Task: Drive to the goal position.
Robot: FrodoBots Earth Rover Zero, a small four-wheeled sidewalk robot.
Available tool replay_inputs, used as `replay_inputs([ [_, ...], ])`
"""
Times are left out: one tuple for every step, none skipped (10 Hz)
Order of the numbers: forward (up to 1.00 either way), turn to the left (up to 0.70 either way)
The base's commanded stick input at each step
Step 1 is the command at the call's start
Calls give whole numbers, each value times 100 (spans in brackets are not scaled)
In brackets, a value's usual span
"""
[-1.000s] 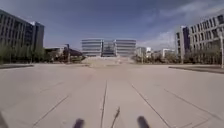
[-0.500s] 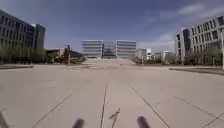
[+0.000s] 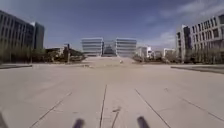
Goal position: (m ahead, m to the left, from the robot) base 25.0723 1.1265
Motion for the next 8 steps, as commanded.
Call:
replay_inputs([
  [70, 0],
  [70, 0],
  [70, 0],
  [70, 0],
  [70, 0],
  [70, 0],
  [70, 0],
  [70, 0],
])
